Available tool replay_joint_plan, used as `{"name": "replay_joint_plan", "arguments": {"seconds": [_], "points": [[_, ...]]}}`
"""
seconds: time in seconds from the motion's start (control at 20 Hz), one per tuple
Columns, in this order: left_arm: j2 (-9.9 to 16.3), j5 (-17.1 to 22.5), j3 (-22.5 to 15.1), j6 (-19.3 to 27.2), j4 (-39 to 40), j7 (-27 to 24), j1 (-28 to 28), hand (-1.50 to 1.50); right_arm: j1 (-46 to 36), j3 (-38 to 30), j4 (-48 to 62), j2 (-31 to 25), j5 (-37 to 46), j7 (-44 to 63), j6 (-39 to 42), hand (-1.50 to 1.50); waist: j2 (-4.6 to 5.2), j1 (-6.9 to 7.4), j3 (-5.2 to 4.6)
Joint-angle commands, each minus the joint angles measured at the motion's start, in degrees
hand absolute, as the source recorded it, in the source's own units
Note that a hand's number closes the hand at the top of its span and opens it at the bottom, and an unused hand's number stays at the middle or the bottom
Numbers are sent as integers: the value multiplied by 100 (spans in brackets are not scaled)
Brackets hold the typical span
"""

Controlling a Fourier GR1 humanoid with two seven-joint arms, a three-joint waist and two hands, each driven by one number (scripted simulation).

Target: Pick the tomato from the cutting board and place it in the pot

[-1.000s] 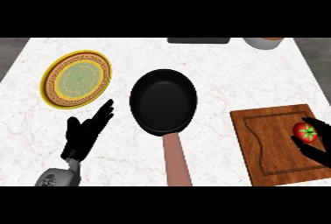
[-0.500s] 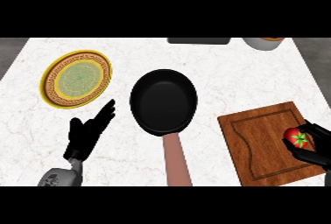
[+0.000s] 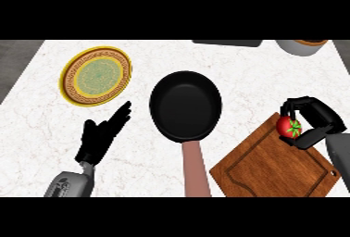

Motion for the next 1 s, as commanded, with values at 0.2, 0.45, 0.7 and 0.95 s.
{"name": "replay_joint_plan", "arguments": {"seconds": [0.2, 0.45, 0.7, 0.95], "points": [[-117, -138, -16, 196, 44, -90, 115, 0, -571, 491, 269, -196, 525, -1659, 464, 150, -15, -217, 0], [-21, -56, 118, 172, -104, 121, 67, 0, -1060, 592, 435, -335, 702, -1935, 38, 150, -48, -271, -8], [45, 33, 188, 28, -97, 136, 123, 0, -1468, 730, 313, -402, 930, -2087, -492, 150, -65, -337, -16], [5, -34, 257, 128, -99, -6, 350, 0, -1775, 718, -308, -308, 840, -1429, -573, 150, -118, -463, -28]]}}
